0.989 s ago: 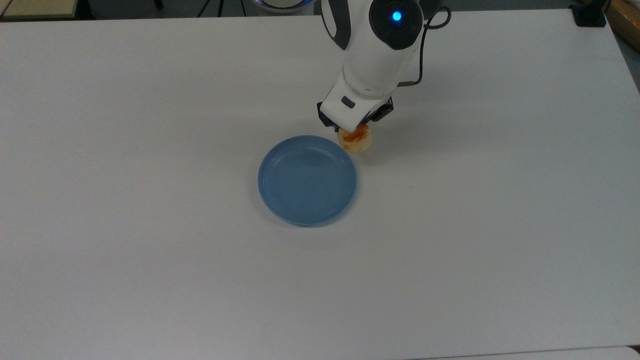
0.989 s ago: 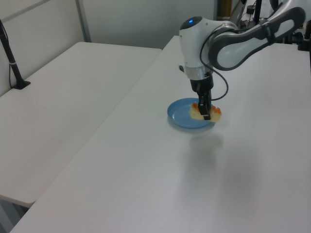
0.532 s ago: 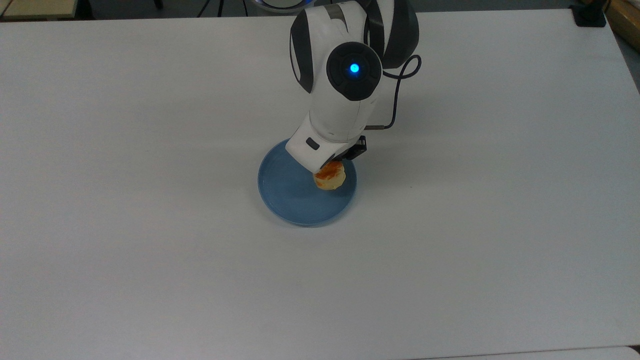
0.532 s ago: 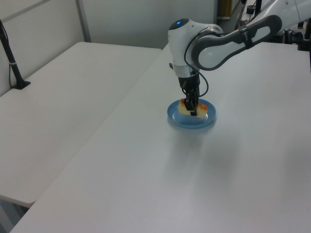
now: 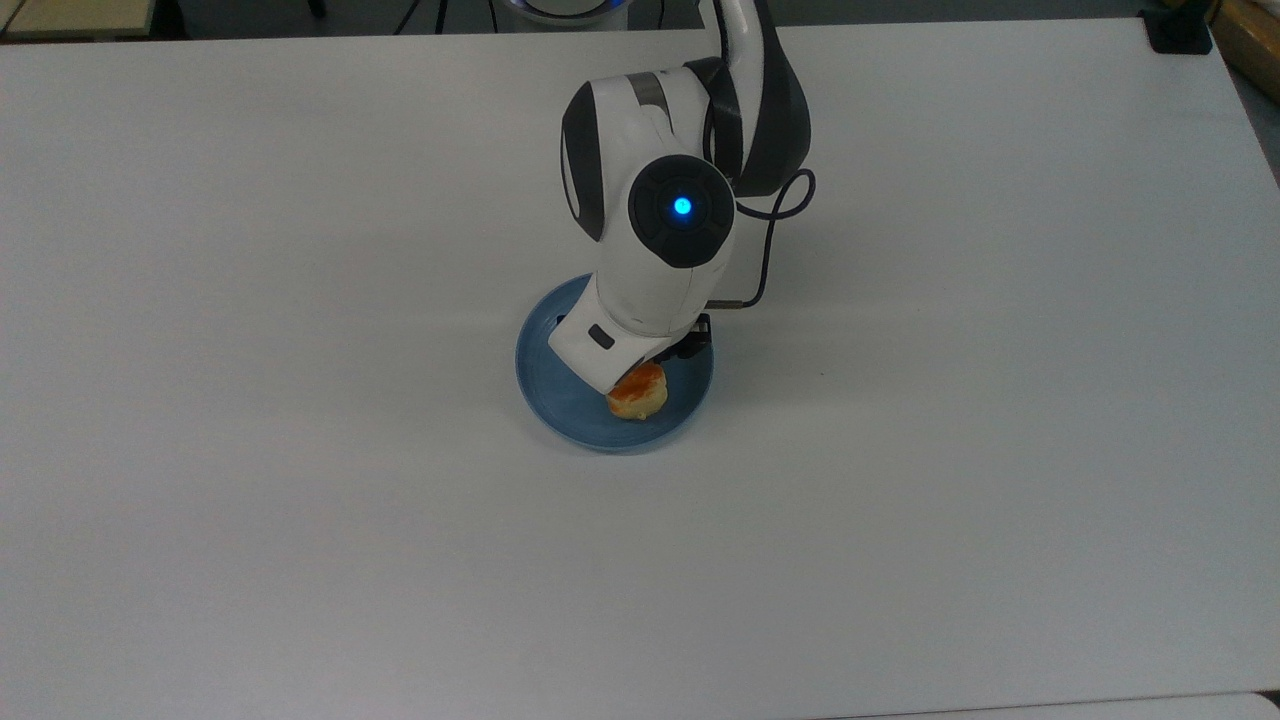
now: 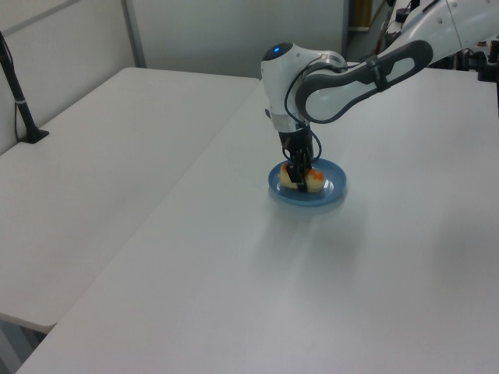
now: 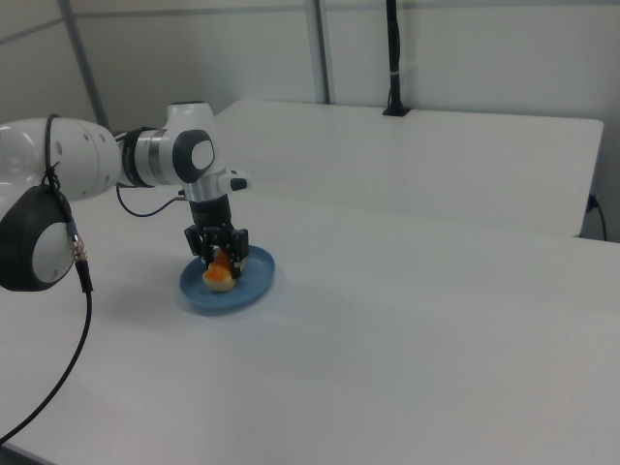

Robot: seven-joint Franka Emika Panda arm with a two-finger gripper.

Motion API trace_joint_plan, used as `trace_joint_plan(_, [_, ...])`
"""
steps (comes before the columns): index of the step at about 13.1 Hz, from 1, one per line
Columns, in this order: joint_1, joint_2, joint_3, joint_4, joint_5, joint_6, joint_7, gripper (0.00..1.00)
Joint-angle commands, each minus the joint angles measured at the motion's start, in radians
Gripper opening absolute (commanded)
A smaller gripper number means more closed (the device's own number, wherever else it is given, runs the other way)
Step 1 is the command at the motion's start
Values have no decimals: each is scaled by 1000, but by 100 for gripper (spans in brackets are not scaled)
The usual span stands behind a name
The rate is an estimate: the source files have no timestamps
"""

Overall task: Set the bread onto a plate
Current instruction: 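Open the gripper to release the bread roll onto the plate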

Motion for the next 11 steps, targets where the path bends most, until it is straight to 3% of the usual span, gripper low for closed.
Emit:
trace_joint_plan(1, [14,0,-5,31,-32,-31,19,100])
trace_joint_plan(4, [6,-79,-3,20,-27,-64,35,100])
trace_joint_plan(11, [-46,-331,1,-151,-18,-68,24,100])
